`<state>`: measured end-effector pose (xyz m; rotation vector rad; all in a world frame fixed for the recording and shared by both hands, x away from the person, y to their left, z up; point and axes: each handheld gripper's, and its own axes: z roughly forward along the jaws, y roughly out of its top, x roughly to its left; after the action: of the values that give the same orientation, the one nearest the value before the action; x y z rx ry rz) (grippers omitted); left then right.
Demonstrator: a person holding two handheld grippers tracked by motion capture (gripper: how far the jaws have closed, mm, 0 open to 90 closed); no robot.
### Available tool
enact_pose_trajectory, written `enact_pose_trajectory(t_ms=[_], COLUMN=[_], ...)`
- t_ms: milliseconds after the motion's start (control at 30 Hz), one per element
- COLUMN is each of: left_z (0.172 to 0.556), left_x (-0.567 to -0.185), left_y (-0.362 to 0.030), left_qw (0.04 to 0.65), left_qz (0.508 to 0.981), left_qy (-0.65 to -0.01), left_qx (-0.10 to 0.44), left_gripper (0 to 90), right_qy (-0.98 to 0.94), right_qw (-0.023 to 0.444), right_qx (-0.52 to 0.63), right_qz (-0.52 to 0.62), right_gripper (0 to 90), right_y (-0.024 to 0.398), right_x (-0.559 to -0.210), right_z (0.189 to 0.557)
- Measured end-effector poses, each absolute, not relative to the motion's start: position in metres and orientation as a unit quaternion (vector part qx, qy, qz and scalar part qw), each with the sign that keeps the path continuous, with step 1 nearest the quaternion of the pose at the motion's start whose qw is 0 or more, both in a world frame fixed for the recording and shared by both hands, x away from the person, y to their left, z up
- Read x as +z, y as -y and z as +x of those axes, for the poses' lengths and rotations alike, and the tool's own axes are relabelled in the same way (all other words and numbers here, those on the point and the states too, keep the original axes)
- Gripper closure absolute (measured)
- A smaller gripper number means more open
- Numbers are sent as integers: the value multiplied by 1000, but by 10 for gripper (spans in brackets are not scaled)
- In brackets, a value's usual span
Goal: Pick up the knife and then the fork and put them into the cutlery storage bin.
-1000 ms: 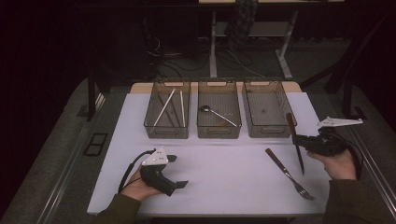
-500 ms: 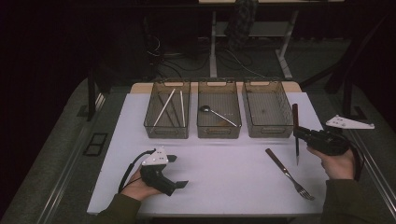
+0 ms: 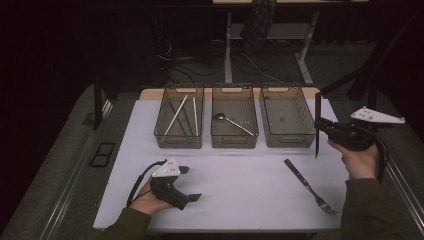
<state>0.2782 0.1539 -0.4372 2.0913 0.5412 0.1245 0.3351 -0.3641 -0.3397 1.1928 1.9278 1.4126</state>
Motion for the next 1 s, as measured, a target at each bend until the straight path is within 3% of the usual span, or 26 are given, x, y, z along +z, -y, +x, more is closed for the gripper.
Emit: enact_pose_trajectory(t_ms=[433, 1000], left_z=[278, 278], left_x=[-437, -438], left_y=[-153, -154], left_qw=[470, 473], left_qz=[854, 852], left_qy=[-219, -220], left_qx=[49, 45], left_gripper=[0, 0], right_qy=[-695, -709], right_qw=[276, 276], right_qx=[496, 432], right_qz=[441, 484], right_gripper=[762, 762], right_y=[349, 335], right_x=[-306, -340], right_z=[378, 431])
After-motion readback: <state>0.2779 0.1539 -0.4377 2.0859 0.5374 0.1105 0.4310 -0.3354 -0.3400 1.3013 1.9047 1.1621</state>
